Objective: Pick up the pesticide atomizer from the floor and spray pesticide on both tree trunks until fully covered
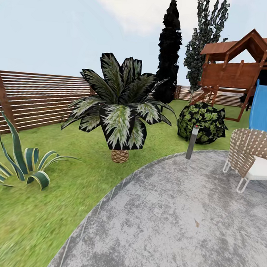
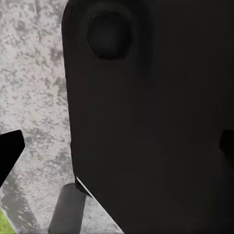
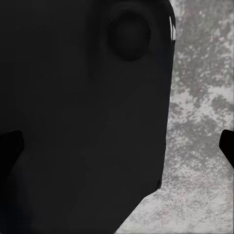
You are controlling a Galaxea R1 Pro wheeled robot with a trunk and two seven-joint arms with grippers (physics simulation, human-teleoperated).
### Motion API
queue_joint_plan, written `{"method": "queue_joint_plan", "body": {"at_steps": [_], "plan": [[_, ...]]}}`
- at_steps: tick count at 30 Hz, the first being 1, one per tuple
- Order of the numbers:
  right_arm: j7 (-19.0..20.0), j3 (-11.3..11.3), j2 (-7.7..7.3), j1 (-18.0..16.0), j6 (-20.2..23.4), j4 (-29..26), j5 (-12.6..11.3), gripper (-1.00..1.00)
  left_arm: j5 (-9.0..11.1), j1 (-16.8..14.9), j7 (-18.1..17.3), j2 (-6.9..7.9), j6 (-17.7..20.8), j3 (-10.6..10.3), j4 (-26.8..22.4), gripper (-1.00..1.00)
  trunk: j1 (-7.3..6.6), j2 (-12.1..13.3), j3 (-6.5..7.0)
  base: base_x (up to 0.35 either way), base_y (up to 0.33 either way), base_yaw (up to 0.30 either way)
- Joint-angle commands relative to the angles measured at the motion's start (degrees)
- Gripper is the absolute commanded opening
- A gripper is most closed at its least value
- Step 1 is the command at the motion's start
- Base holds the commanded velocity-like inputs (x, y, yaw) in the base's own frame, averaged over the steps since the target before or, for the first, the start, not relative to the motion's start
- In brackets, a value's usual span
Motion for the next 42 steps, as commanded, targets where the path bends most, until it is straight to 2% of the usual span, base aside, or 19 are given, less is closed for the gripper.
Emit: {"method": "queue_joint_plan", "body": {"at_steps": [1, 3, 19, 20, 28, 29, 32, 33, 34, 35, 36, 37, 39, 40, 42], "plan": [[0.0, 0.0, -0.01, 0.0, 0.0, 0.0, 0.0, 1.0, 0.0, 0.0, 0.0, -0.01, 0.0, 0.0, 0.0, 1.0, 0.0, 0.0, 0.0, 0.0, 0.0, 0.0], [0.1, -0.1, -0.1, 0.2, -0.1, 0.0, 0.0, 1.0, 0.1, 0.0, 0.0, -0.54, -0.1, -0.2, -0.3, 1.0, 0.0, 0.0, 0.0, 0.0, 0.0, 0.0], [0.1, -0.1, -0.1, 0.2, -0.1, 0.0, 0.0, 1.0, 0.1, 0.0, 0.0, -0.54, -0.1, -0.2, -0.3, 1.0, 0.0, 0.0, 0.0, 0.0, 0.0, 0.0], [0.2, -0.1, -0.04, 0.1, -0.1, -0.1, 0.1, 1.0, 0.1, 0.2, 0.0, -0.88, -0.1, -0.2, -0.7, 1.0, 0.0, 0.0, 0.0, 0.0, 0.0, 0.0], [-2.4, -2.7, -2.63, -0.4, -2.3, -2.7, -2.3, 1.0, 0.1, 0.8, 0.0, -3.07, -1.6, -0.2, -3.2, 1.0, 0.0, 0.0, 0.0, 0.0, 0.0, 0.0], [-7.6, -20.9, -23.85, -0.4, -13.8, -16.8, -4.2, 1.0, 0.1, 0.8, 0.0, -3.18, -4.0, -0.1, -4.2, 1.0, 0.0, 0.0, 0.0, 0.0, 0.0, 0.0], [-9.8, -23.1, -24.63, -0.6, -17.3, -17.5, -4.5, 1.0, 0.0, 0.9, 0.0, -3.26, -5.4, 0.0, -3.7, 1.0, 0.0, 0.0, 0.0, 0.0, 0.0, 0.0], [-9.8, -23.2, -24.52, -0.7, -17.5, -17.8, -4.5, 1.0, 0.0, 0.9, 0.0, -3.28, -5.6, 0.0, -3.5, 1.0, 0.0, 0.0, 0.0, 0.0, 0.0, 0.0], [-8.5, -22.3, -23.94, -1.0, -16.9, -18.9, -4.5, 1.0, 0.0, 0.9, 0.0, -3.27, -6.0, -0.1, -3.5, 1.0, 0.0, 0.0, 0.0, 0.0, 0.0, 0.0], [-7.1, -21.2, -23.52, -1.1, -15.9, -19.5, -4.5, 1.0, 0.0, 0.9, 0.0, -3.27, -6.2, -0.1, -3.4, 1.0, 0.0, 0.0, 0.0, 0.0, 0.0, 0.0], [6.5, -13.6, -22.1, -1.4, -8.4, -22.2, -4.5, 1.0, -0.1, 0.9, 0.0, -3.14, -6.8, -0.2, -3.4, 1.0, 0.0, 0.0, 0.0, 0.0, 0.0, 0.0], [11.3, -11.7, -21.83, -1.4, -6.7, -22.6, -4.5, 1.0, -0.1, 0.9, 0.0, -3.05, -7.2, -0.3, -3.5, 1.0, 0.0, 0.0, 0.0, 0.0, 0.0, 0.0], [15.2, -10.0, -21.56, -1.5, -5.8, -23.0, -4.5, 1.0, -0.1, 0.9, 0.0, -2.99, -9.5, -0.4, -5.3, 1.0, 0.0, 0.0, 0.0, 0.0, 0.0, 0.0], [15.6, -9.7, -21.51, -1.5, -5.9, -23.1, -4.5, 1.0, -0.1, 0.9, 0.0, -2.98, -10.5, -0.4, -6.7, 1.0, 0.0, 0.0, 0.0, 0.0, 0.0, 0.0], [13.1, -9.0, -21.39, -1.5, -6.0, -23.2, -4.6, 1.0, 0.1, 0.9, 0.0, -2.89, -12.5, -0.4, -13.9, 1.0, 0.0, 0.0, 0.0, 0.0, 0.0, 0.0]]}}
